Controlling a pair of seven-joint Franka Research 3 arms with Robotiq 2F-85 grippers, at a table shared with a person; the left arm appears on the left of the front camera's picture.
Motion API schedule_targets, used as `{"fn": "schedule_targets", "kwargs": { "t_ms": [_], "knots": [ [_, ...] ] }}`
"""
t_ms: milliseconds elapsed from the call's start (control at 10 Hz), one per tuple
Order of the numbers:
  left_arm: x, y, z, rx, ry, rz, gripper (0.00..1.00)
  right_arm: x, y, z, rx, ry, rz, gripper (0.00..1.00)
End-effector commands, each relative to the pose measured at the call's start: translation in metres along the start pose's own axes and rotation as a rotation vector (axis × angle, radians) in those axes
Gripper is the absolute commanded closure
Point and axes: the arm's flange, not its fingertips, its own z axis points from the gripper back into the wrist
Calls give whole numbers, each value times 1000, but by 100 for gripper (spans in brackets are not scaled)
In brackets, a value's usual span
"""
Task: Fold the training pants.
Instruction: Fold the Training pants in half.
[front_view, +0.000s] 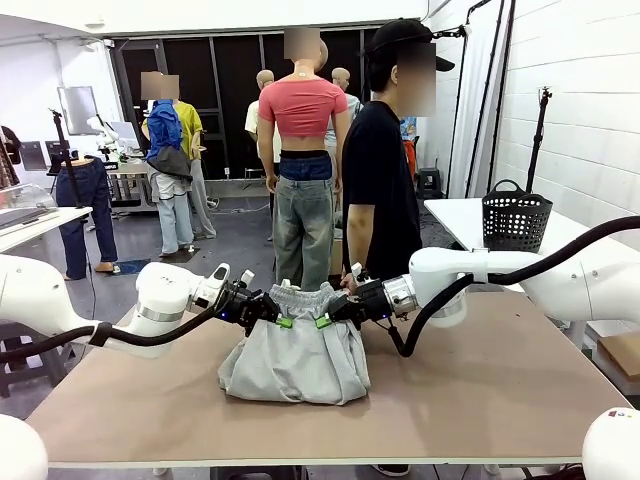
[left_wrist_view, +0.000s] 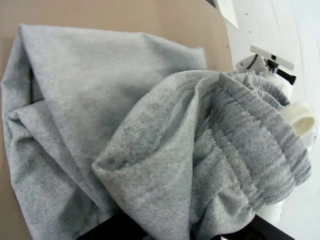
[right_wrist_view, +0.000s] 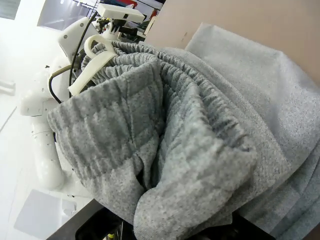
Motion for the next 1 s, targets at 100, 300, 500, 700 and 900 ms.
{"fn": "schedule_targets", "kwargs": {
  "t_ms": [100, 300, 500, 700, 900],
  "knots": [
    [8, 4, 9, 97, -15, 60, 72, 23, -11, -20, -95, 7, -46, 69],
    [6, 6, 12, 95, -33, 70, 32, 23, -9, -16, -107, 0, -56, 29],
    [5, 6, 15, 101, -41, 74, 0, 22, -6, -8, -155, 13, -70, 0],
    [1, 4, 27, 99, -68, 71, 0, 21, 0, 3, -215, 6, -67, 0],
    [-6, 1, 42, 135, -98, 82, 0, 23, 11, 24, -308, -8, -65, 0]
  ]
}}
